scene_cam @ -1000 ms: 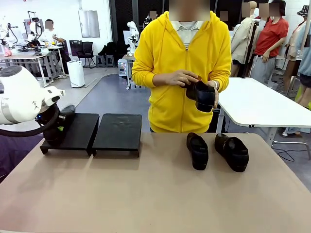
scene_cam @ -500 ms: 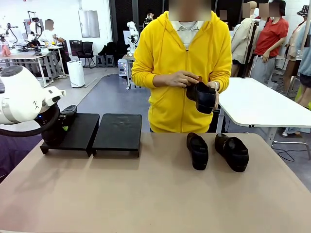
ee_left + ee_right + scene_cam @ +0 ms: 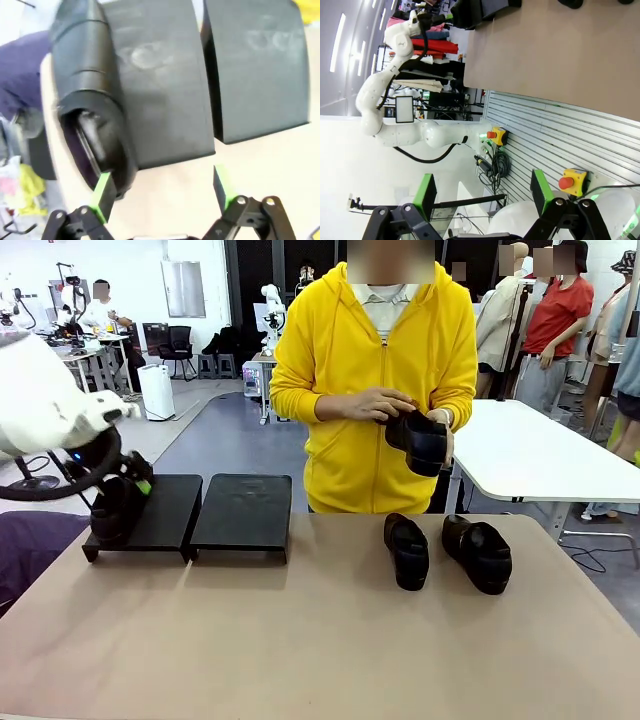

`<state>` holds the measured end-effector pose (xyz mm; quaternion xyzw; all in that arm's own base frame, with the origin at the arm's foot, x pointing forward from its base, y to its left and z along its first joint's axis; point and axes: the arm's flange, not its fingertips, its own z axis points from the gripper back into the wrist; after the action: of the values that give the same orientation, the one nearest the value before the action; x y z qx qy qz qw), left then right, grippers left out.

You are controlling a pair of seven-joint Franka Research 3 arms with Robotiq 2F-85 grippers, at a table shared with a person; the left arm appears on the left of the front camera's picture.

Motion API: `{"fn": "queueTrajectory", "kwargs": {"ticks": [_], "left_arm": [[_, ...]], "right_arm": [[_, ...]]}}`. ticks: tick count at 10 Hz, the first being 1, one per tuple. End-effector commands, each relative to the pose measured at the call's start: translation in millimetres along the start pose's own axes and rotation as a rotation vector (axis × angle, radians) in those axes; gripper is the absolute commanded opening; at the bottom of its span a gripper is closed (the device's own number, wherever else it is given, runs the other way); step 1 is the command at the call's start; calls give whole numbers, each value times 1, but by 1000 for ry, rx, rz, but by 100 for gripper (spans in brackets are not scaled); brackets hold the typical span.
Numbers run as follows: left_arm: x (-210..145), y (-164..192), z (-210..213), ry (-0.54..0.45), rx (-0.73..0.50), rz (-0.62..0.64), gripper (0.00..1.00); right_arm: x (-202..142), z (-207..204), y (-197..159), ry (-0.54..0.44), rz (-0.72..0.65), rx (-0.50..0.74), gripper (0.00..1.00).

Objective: Organize the shoes by placing them on the stand.
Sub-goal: Place the Shoe from the middle of the table onto the Shoes Stand.

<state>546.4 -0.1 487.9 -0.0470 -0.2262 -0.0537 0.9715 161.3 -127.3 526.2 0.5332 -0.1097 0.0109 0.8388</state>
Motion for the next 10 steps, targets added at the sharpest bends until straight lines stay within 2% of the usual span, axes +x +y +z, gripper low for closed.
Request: {"fn": "queueTrajectory", "kwargs": {"ticks": [1,2,3,4,5,7,9,10], "left_arm": [[-9,17,42,-123,130,95,100],[-12,15,59,-139,136,68,100],[-20,7,76,-109,81,-8,100],[-32,-1,94,-40,33,-56,100],[-49,-10,113,90,-80,-144,100],[-94,-11,145,278,-222,-113,100],[-158,-2,159,257,-409,-28,100],[-205,5,162,188,-459,91,100]], "right_arm": [[1,3,3,-10,27,23,100],[1,3,3,-10,27,23,100],[1,3,3,-10,27,23,100],[1,3,3,-10,27,23,100],[1,3,3,-10,27,23,100],[1,3,3,-10,27,23,100],[1,3,3,-10,27,23,100],[1,3,3,-10,27,23,100]]}}
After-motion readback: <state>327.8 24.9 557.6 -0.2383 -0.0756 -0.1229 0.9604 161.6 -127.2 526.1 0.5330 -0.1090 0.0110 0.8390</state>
